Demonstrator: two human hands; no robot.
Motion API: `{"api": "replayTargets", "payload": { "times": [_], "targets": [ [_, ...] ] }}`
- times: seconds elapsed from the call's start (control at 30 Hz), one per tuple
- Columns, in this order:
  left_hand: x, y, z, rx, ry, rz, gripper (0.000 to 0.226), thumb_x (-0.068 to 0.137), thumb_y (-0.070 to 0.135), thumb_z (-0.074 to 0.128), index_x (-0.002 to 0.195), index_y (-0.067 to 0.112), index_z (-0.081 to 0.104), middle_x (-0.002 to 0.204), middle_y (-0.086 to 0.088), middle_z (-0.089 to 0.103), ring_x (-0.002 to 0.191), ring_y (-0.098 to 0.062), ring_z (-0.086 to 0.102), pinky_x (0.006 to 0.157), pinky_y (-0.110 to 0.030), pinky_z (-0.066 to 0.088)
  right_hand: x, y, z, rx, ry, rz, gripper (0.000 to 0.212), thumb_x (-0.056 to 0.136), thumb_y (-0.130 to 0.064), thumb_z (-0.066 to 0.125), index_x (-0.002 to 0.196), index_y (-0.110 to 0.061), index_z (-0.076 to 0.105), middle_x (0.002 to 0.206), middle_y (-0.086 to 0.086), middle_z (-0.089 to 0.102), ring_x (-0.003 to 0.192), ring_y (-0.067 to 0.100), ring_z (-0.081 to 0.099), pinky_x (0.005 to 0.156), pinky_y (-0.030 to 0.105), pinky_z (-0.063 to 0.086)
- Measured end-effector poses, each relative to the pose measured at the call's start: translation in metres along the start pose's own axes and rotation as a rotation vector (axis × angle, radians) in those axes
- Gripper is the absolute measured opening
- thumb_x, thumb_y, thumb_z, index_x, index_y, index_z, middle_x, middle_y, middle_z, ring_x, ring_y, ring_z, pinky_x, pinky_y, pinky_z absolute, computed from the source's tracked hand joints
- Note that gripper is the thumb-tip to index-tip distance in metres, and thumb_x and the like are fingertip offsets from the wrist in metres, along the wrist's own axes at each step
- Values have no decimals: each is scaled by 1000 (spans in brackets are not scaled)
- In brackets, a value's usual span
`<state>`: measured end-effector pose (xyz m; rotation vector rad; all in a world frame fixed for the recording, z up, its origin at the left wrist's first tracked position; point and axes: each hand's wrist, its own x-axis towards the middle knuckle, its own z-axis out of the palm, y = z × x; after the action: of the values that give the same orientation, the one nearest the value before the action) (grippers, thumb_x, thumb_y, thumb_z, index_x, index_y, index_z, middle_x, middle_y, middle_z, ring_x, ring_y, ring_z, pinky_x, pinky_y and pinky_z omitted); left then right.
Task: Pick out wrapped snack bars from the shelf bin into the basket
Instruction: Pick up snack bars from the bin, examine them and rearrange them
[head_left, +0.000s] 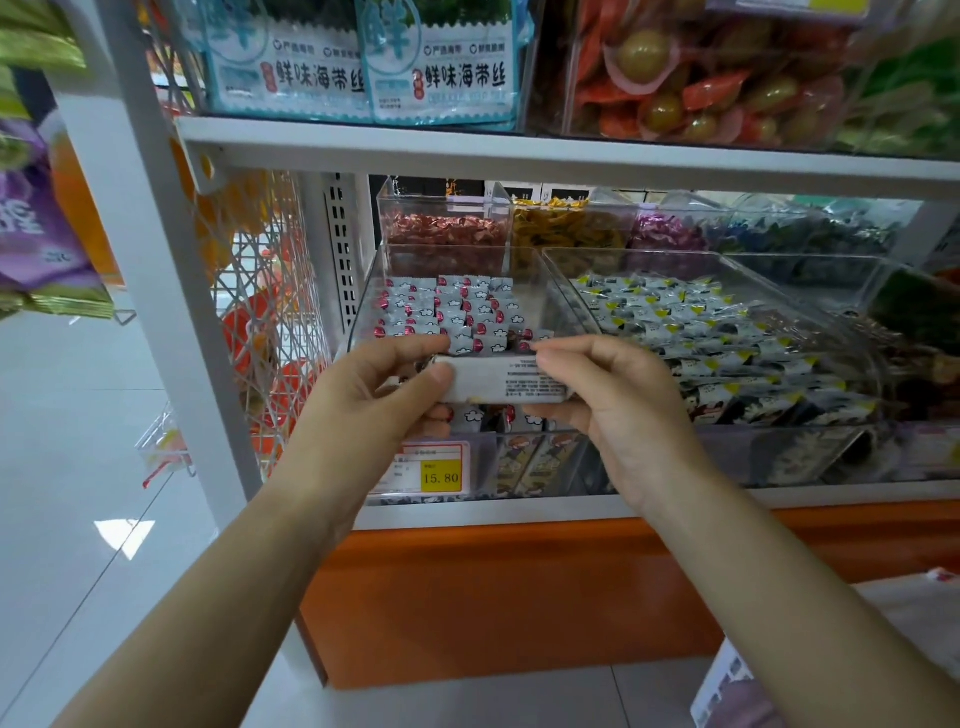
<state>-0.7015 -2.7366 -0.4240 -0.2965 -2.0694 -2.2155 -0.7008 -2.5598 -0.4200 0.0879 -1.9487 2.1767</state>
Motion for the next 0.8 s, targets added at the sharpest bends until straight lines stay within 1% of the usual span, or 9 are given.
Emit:
{"api": "replayTargets", "payload": {
  "times": [0.1, 0.17, 0.2, 0.27, 0.33, 0.4, 0.5, 0.67, 0.8],
  "targets": [
    [-2, 4, 2, 85, -29, 38, 20, 84, 11, 63, 99, 24, 68, 95, 0, 67, 69, -12, 68, 63, -16, 53, 1, 0, 1, -64, 78, -26, 23, 84, -12, 65, 61, -15, 65, 68, -4, 67, 72, 14, 68, 65, 35, 58],
    [-4, 4, 6, 106, -18, 27, 15, 85, 10, 63, 95, 20, 67, 90, -2, 65, 62, -12, 67, 59, -19, 54, 1, 1, 1, -159, 111, -60, 23, 83, -17, 67, 60, -19, 65, 66, -8, 66, 81, 18, 67, 78, 48, 55],
    [-4, 4, 7, 108, -2, 13, 10, 85, 11, 63, 92, 17, 65, 87, -5, 62, 57, -10, 64, 55, -21, 54, 0, 2, 1, -184, 105, -82, 22, 83, -18, 67, 61, -21, 66, 68, -9, 67, 83, 19, 66, 81, 49, 54],
    [-4, 4, 7, 149, 35, -9, 3, 86, 16, 63, 87, 13, 62, 81, -6, 59, 50, -9, 60, 50, -23, 54, -3, 3, 4, -212, 58, -120, 19, 83, -19, 67, 65, -26, 68, 72, -9, 68, 82, 16, 66, 80, 44, 54],
    [-3, 4, 5, 196, 75, -3, 12, 86, 21, 62, 81, 10, 59, 76, -7, 58, 46, -9, 57, 46, -23, 53, -5, 4, 5, -205, -10, -138, 19, 85, -18, 66, 68, -27, 70, 77, -4, 69, 82, 17, 67, 75, 39, 55],
    [-2, 4, 3, 226, 113, 19, 19, 87, 24, 62, 76, 9, 56, 69, -6, 58, 43, -10, 54, 43, -23, 51, -5, 3, 6, -141, -65, -129, 19, 87, -13, 63, 72, -22, 71, 80, 7, 68, 79, 22, 68, 65, 32, 57],
    [-1, 5, 1, 207, 125, 18, 24, 86, 25, 63, 72, 6, 56, 55, 2, 58, 41, -12, 53, 40, -23, 48, -4, 1, 5, -72, -76, -88, 17, 88, -8, 60, 74, -13, 70, 78, 10, 67, 71, 19, 68, 58, 26, 56],
    [2, 9, -8, 175, -8, -28, 28, 71, 37, 68, 70, 9, 67, 59, -3, 66, 48, -15, 61, 49, -21, 52, -1, 0, 0, -45, -49, -43, 15, 88, -9, 61, 75, -8, 69, 71, 3, 68, 66, 13, 68, 55, 26, 55],
    [2, 12, -12, 208, -92, -50, 22, 67, 35, 67, 67, 14, 72, 60, -9, 68, 51, -14, 63, 51, -18, 53, 1, 0, -3, -57, -56, -37, 22, 88, -10, 61, 69, -14, 70, 66, 0, 69, 64, 12, 67, 54, 24, 54]
  ]
}}
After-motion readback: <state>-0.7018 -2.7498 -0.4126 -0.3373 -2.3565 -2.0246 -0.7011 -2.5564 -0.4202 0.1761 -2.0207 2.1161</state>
